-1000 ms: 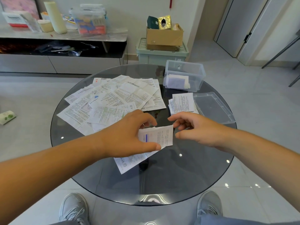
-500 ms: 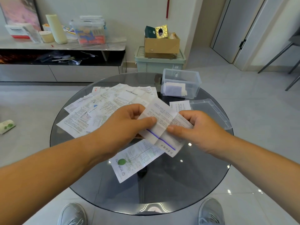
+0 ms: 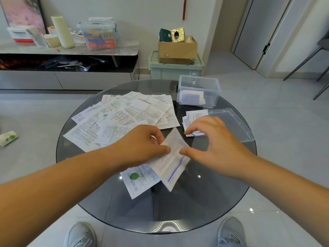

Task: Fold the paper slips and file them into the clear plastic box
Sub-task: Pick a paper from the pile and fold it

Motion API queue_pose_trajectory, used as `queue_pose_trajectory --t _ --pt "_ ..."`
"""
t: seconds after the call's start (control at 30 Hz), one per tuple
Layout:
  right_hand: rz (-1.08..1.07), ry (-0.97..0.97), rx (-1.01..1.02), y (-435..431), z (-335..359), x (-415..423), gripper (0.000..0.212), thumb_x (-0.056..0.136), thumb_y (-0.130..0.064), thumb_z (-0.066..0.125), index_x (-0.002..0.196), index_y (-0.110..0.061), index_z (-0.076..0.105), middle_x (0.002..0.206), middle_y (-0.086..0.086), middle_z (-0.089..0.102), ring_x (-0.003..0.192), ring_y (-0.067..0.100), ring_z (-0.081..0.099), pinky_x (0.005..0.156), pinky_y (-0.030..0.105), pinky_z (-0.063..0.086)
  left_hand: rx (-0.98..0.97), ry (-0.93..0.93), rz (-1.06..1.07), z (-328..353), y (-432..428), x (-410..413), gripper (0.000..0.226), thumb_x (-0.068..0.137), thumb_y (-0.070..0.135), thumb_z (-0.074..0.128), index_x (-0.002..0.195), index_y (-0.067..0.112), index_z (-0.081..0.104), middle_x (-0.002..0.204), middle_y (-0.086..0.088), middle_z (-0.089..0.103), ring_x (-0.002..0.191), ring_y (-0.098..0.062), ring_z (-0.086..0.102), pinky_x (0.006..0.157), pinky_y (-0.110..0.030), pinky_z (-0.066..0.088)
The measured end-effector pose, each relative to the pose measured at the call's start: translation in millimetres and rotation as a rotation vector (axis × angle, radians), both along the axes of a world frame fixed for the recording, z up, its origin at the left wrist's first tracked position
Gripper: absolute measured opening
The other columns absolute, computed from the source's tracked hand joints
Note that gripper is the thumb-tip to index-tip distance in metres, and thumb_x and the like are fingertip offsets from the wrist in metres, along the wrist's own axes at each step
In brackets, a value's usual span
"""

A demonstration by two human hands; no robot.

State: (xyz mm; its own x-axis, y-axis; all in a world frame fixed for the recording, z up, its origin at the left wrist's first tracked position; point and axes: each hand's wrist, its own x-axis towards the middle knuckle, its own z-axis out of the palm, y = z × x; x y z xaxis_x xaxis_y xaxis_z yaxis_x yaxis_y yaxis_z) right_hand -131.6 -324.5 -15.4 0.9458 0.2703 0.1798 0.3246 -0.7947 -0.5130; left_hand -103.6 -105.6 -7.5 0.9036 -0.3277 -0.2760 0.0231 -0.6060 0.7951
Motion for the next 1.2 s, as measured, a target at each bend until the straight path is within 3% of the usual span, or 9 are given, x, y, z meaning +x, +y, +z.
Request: queue_pose_trajectory --t 0.2,0.37,0.43,0.6,0.73,0.9,0.97,1.07,1.2 --pt "0.157 0.187 -0.054 5.8 -17.5 -16.0 0.03 0.085 -0.055 0.066 0.107 -0.035 0.065 0.108 -0.02 0.06 0.1 0.001 0.057 0.087 0.028 0.052 -0.064 0.173 0.164 -8.0 -0.1 -4.4 0.036 0.084 0.016 0.08 0.107 0.018 0.052 0.083 -0.004 0.076 0.067 -0.014 0.075 0.053 -0.024 0.057" --pt "0.162 0.206 -0.086 3.8 -21.2 -16.0 0.028 0.088 -0.054 0.064 0.108 -0.035 0.067 0.107 -0.02 0.063 0.101 0.004 0.058 0.088 0.029 0.052 -0.068 0.11 0.089 -10.6 -0.2 -6.9 0.003 0.092 0.017 0.072 0.094 0.015 0.073 0.084 0.0 0.075 0.074 -0.012 0.075 0.058 -0.022 0.057" --pt "0.15 0.22 -0.062 3.9 -20.5 -15.6 0.025 0.089 -0.052 0.064 0.108 -0.035 0.067 0.107 -0.022 0.063 0.098 0.004 0.06 0.085 0.029 0.054 -0.058 0.071 0.077 -12.4 1.9 -5.6 0.011 0.095 0.022 0.067 0.09 0.022 0.077 0.083 0.007 0.076 0.076 -0.009 0.074 0.063 -0.023 0.059" --pt "0.009 0.214 0.254 4.7 -15.3 -12.4 0.039 0.087 -0.032 0.074 0.122 -0.038 0.056 0.118 -0.019 0.058 0.093 0.002 0.064 0.079 0.021 0.055 -0.088 -0.131 0.009 4.4 4.4 -6.3 0.022 0.095 0.026 0.066 0.114 0.031 0.055 0.077 0.011 0.073 0.071 -0.005 0.071 0.061 -0.02 0.053" --pt "-0.032 0.167 0.557 7.0 1.5 -8.6 0.076 0.078 -0.026 0.082 0.137 -0.051 0.04 0.133 -0.018 0.05 0.084 0.014 0.07 0.078 0.03 0.059 0.068 -0.583 -0.224 29.1 5.5 -15.9 0.05 0.093 0.031 0.065 0.127 0.035 0.029 0.087 0.018 0.066 0.081 -0.002 0.064 0.067 -0.02 0.05" --pt "0.084 0.223 0.714 5.1 8.3 -4.1 0.034 0.083 -0.012 0.076 0.115 -0.02 0.068 0.111 0.011 0.067 0.087 0.033 0.07 0.078 0.035 0.06 0.173 -0.706 -0.414 30.9 2.2 -27.0 0.055 0.091 0.037 0.066 0.124 0.042 0.022 0.092 0.022 0.059 0.088 -0.003 0.056 0.075 -0.019 0.045" --pt "0.079 0.217 0.658 2.3 4.4 -2.7 0.014 0.086 -0.003 0.074 0.097 -0.011 0.072 0.096 0.012 0.072 0.088 0.031 0.07 0.081 0.033 0.06 0.175 -0.674 -0.418 24.3 4.6 -23.8 0.054 0.09 0.037 0.069 0.122 0.044 0.026 0.093 0.025 0.061 0.092 -0.001 0.057 0.077 -0.017 0.046" --pt "0.102 0.213 0.597 -5.3 -0.3 -1.5 0.023 0.086 -0.004 0.073 0.08 -0.026 0.073 0.095 0.007 0.073 0.087 0.025 0.069 0.074 0.027 0.055 0.133 -0.563 -0.405 13.6 15.2 -12.0 0.033 0.088 0.031 0.074 0.111 0.039 0.05 0.098 0.026 0.066 0.098 0.008 0.059 0.08 -0.009 0.047" --pt "0.107 0.322 0.503 -12.1 -13.0 -3.2 0.013 0.083 -0.021 0.072 0.08 -0.034 0.07 0.1 -0.003 0.072 0.099 0.02 0.069 0.084 0.054 0.056 0.117 -0.435 -0.423 -0.6 27.8 -4.1 0.016 0.094 0.025 0.067 0.102 0.039 0.071 0.107 0.028 0.066 0.108 0.004 0.058 0.079 -0.013 0.049"
